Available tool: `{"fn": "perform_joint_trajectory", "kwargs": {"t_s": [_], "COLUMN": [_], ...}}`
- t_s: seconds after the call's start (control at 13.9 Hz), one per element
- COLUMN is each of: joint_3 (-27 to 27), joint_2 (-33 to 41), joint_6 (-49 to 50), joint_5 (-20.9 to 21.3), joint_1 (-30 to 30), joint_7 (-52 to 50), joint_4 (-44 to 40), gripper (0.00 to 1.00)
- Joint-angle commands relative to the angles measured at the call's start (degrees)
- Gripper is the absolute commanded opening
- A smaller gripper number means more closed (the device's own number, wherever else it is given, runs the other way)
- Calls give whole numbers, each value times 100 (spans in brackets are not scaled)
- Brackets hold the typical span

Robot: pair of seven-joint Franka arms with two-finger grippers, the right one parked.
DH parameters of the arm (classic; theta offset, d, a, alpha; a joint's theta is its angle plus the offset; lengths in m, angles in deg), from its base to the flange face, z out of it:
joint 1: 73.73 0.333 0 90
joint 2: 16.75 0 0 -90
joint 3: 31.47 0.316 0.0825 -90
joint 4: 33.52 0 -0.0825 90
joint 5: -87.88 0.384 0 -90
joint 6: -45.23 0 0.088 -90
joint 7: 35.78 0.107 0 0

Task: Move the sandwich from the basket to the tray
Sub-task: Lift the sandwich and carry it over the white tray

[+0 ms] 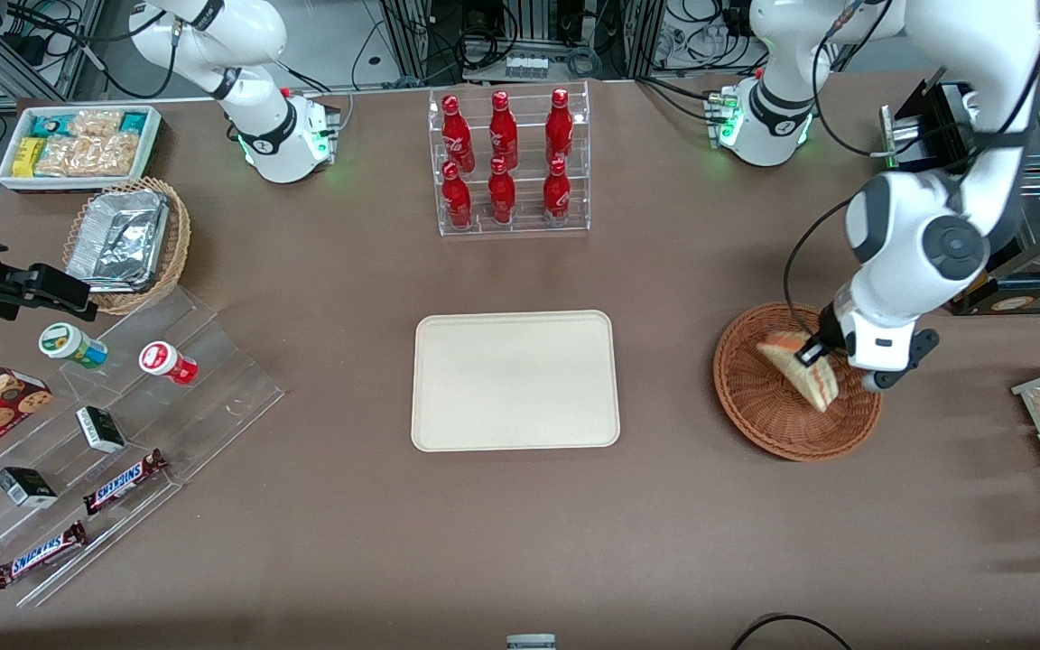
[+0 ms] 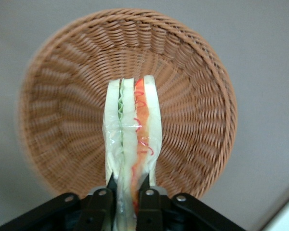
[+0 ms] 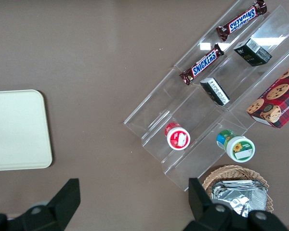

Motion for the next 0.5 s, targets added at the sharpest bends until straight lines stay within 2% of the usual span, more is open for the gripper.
{"fn": "perform_joint_trajectory", "kwargs": {"t_s": [0.0,0.14,0.43], "joint_3": [-164,-410,-648], "joint_2": [200,156,-168], "joint_6": [1267,1569,1342], "joint_5": [436,428,226], "joint_1": [-289,-543,-1289], "joint_7": [-19,-45,-54], "joint_4": [-717,-1035,-1412], "gripper": [0,0,0]}}
